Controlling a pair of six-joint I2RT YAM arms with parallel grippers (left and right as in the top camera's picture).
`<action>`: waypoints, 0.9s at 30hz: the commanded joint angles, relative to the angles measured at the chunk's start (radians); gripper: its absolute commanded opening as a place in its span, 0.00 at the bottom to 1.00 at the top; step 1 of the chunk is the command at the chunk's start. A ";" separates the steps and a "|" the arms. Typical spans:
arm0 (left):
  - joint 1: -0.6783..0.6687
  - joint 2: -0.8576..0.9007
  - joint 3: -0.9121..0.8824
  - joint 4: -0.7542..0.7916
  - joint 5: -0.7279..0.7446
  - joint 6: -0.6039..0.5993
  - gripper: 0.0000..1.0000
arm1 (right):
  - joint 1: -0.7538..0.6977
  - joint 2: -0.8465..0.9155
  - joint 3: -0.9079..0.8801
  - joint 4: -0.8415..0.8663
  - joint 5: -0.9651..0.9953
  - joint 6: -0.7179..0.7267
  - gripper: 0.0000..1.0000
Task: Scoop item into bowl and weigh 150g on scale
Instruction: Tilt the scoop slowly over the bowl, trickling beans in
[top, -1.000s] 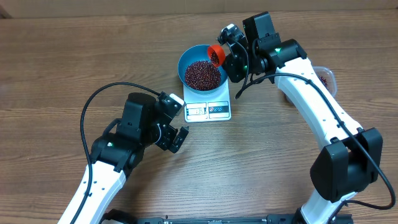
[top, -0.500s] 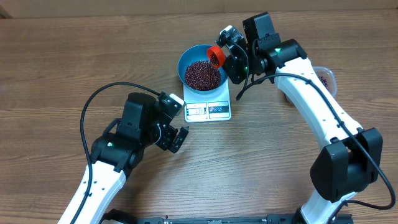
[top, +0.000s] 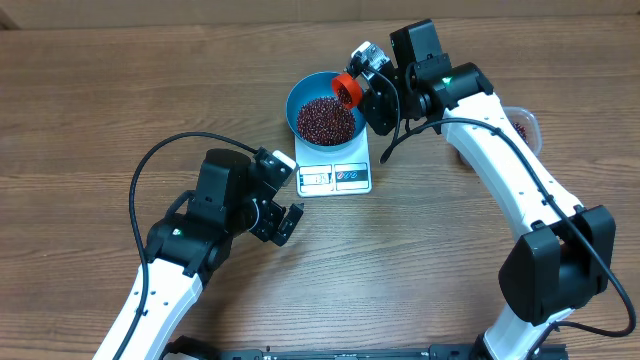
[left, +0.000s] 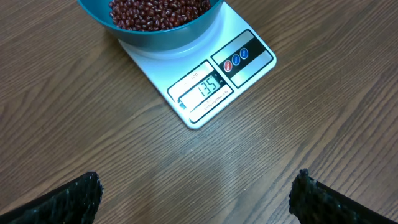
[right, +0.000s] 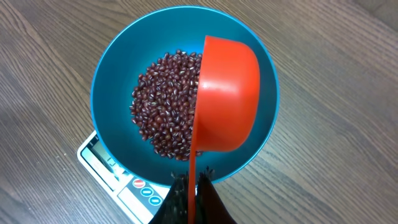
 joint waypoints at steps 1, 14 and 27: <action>-0.002 0.005 -0.008 0.000 0.011 0.023 0.99 | 0.006 -0.001 0.033 0.011 0.000 -0.020 0.04; -0.002 0.005 -0.008 0.000 0.011 0.023 1.00 | 0.006 -0.001 0.033 0.006 -0.038 -0.030 0.04; -0.002 0.005 -0.008 0.000 0.011 0.023 0.99 | 0.006 -0.001 0.033 0.004 -0.038 -0.027 0.04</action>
